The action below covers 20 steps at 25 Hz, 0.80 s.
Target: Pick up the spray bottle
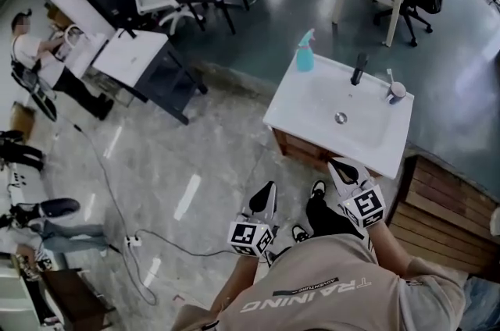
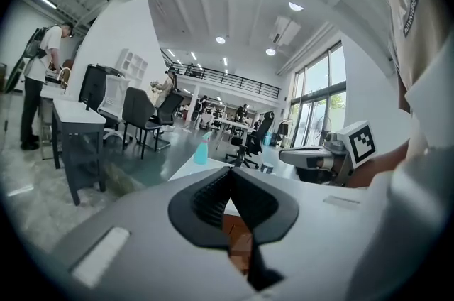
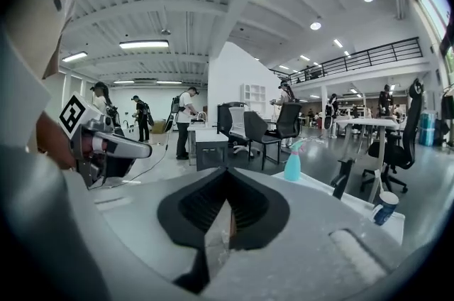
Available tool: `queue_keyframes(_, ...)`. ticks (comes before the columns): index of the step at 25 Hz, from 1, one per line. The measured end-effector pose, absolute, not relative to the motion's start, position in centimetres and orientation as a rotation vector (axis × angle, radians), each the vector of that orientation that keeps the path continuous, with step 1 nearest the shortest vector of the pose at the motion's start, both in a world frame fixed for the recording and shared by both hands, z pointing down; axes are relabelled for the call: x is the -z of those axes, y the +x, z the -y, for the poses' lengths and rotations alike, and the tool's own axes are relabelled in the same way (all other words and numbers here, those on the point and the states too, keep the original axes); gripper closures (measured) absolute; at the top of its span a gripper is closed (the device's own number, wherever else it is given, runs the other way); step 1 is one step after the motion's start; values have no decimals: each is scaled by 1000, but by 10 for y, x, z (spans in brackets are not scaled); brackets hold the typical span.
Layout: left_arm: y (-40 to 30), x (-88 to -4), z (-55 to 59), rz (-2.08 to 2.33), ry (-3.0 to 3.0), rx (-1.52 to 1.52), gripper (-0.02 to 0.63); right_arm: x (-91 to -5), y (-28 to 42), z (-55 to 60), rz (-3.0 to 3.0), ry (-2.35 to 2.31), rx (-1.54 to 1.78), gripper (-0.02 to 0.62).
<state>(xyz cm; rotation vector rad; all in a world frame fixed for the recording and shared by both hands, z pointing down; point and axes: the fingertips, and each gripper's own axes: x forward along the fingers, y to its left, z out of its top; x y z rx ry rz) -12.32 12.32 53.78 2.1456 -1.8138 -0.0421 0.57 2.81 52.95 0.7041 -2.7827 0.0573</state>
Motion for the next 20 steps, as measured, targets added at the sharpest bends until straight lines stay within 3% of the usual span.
queue_keyframes(20, -160, -498, 62, 1882, 2187, -30, 588, -530, -61, 133, 2879, 565, 23, 594)
